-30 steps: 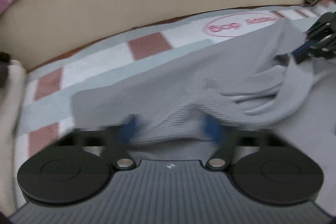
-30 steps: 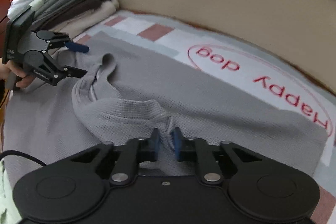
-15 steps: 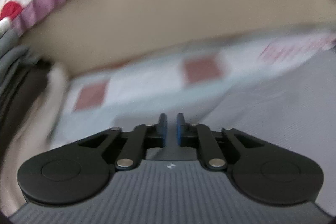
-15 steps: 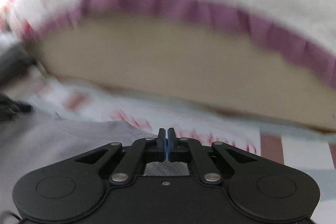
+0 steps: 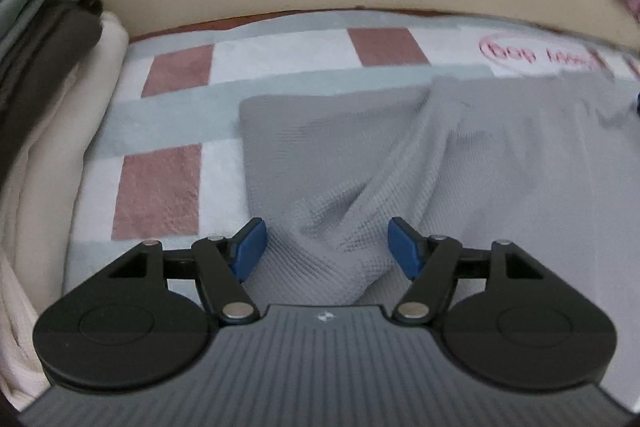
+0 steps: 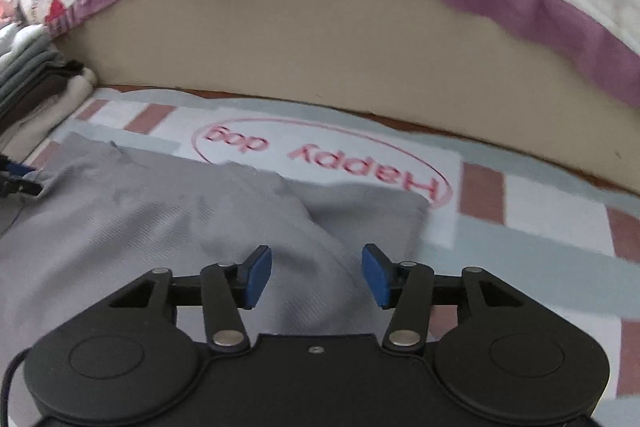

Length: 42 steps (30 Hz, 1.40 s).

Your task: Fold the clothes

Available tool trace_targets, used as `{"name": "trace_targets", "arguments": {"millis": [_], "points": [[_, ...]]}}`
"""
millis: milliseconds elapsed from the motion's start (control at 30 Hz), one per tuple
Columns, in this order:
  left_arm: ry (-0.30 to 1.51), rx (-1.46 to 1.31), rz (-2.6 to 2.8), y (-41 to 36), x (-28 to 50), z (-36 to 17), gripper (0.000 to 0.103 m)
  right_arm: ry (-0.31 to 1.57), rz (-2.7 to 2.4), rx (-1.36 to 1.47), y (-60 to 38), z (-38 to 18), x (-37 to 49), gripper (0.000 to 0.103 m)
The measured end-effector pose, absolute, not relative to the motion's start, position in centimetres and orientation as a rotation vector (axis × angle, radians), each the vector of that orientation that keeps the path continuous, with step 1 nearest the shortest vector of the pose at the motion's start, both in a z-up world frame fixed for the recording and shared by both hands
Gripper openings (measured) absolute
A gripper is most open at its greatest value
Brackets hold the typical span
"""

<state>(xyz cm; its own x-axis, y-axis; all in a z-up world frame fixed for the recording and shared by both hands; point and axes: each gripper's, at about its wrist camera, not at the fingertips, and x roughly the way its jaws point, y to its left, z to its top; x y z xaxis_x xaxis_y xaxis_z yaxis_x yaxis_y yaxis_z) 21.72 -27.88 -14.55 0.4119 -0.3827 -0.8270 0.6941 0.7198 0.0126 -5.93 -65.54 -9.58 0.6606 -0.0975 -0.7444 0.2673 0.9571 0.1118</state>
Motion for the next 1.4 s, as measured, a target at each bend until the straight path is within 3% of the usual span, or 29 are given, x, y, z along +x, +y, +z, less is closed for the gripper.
{"name": "trace_targets", "arguments": {"millis": [100,167,200,333,367,400,433,500,600,633,667,733,767,1033,1233,1400], "points": [[0.874,0.462,-0.685,-28.7,20.6,-15.0,0.066,0.834,-0.25,0.279,-66.7,-10.3,-6.7,0.056],[0.866,0.466,-0.691,-28.8,20.3,-14.6,0.041,0.831,-0.273,0.301,-67.0,-10.7,-7.1,0.056],[0.862,0.469,-0.697,-29.0,20.2,-14.4,0.011,0.83,-0.283,0.311,-67.2,-10.9,-7.2,0.057],[0.699,0.586,-0.599,-29.5,18.9,-13.1,0.01,0.845,-0.254,0.295,-67.4,-12.0,-7.5,0.055],[0.667,0.587,-0.567,-29.4,18.8,-12.8,0.01,0.839,-0.241,0.246,-67.0,-12.0,-7.6,0.033],[0.651,0.573,-0.543,-29.3,19.0,-12.6,0.01,0.833,-0.227,0.197,-66.5,-12.1,-7.8,0.017],[0.636,0.559,-0.519,-29.2,19.2,-12.4,0.01,0.826,-0.215,0.151,-66.1,-12.1,-8.0,0.011],[0.652,0.54,-0.49,-29.4,19.6,-13.0,0.011,0.787,-0.229,0.122,-66.0,-11.6,-8.3,0.009],[0.677,0.595,-0.437,-30.6,19.6,-14.3,0.025,0.773,-0.275,0.116,-66.4,-11.6,-8.4,0.009],[0.674,0.626,-0.398,-31.1,19.5,-14.7,0.027,0.79,-0.287,0.112,-66.6,-11.8,-8.2,0.012],[0.675,0.651,-0.356,-31.4,19.2,-14.8,0.03,0.802,-0.307,0.104,-66.8,-11.8,-8.1,0.029],[0.693,0.638,-0.318,-31.7,18.5,-14.1,0.046,0.8,-0.365,0.097,-67.1,-11.2,-8.5,0.052],[0.698,0.599,-0.345,-31.6,17.8,-13.4,0.047,0.783,-0.406,0.122,-67.4,-10.4,-9.2,0.056],[0.779,0.29,-0.546,-29.8,11.9,-10.1,0.051,0.773,-0.532,0.569,-67.2,-5.6,-19.9,0.058],[0.892,0.359,-0.618,-30.3,9.2,-12.5,0.051,0.764,-0.583,1.032,-64.7,-10.3,-26.5,0.059],[0.94,0.368,-0.589,-30.0,8.6,-13.7,0.051,0.611,-0.589,1.234,-64.3,-13.6,-27.2,0.063]]}}
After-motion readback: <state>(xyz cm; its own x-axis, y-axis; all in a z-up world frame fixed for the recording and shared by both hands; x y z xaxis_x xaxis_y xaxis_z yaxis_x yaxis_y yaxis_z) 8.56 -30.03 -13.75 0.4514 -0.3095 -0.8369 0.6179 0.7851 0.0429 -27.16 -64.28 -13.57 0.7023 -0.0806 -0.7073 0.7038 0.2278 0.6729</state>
